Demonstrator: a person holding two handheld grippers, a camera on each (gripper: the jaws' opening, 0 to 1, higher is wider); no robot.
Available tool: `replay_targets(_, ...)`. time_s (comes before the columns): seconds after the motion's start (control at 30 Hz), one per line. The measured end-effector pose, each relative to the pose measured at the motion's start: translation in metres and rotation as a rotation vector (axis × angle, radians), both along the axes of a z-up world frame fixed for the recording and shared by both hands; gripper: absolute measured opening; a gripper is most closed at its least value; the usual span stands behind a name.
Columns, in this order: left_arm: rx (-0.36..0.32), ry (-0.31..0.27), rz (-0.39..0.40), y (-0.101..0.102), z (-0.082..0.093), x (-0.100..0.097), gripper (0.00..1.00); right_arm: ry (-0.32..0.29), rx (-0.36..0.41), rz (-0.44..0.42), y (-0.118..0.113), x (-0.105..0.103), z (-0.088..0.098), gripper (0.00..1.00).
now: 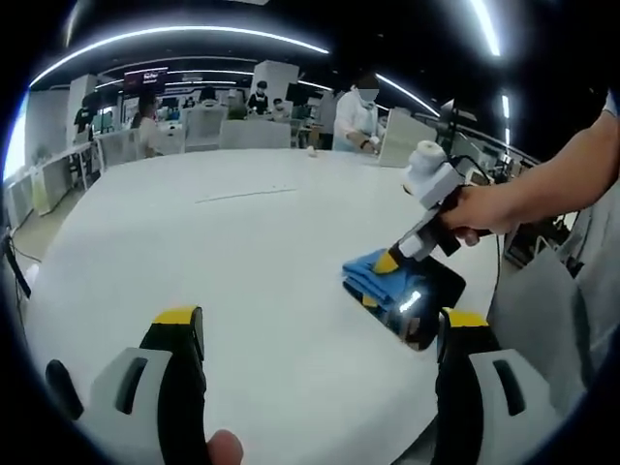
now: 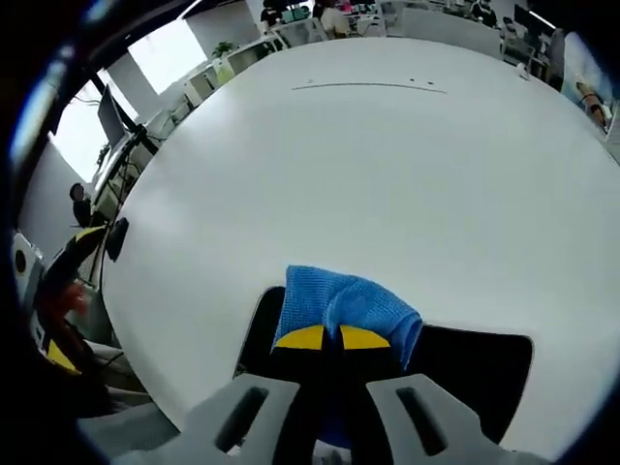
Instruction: Wipe the mirror surface with the cleaning cloth until all visible marks leave the cleaned area.
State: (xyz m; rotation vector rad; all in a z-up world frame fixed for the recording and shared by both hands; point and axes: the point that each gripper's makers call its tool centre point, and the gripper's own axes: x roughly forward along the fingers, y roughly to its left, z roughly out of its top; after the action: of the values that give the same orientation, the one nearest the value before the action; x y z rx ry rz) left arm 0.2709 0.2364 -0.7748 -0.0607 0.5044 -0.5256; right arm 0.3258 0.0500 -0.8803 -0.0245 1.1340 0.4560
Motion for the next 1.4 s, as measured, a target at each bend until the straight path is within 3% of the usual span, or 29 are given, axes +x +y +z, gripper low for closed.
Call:
replay_targets(0.5, 0.010, -0.021, -0.032, -0.011, 0.001, 0.006, 0.99, 0.010, 0.047, -0.013, 0.003, -0.033, 0.001, 0.00)
replay_targets(1.1, 0.022, -0.024, -0.018, -0.013, 0.000, -0.007, 0.99, 0.036, 0.079, 0.017, 0.004, -0.090, 0.001, 0.00)
replay_targets(1.4, 0.024, -0.011, -0.016, -0.019, -0.005, -0.007, 0.99, 0.042, 0.098, 0.012, 0.000, -0.105, 0.002, 0.00)
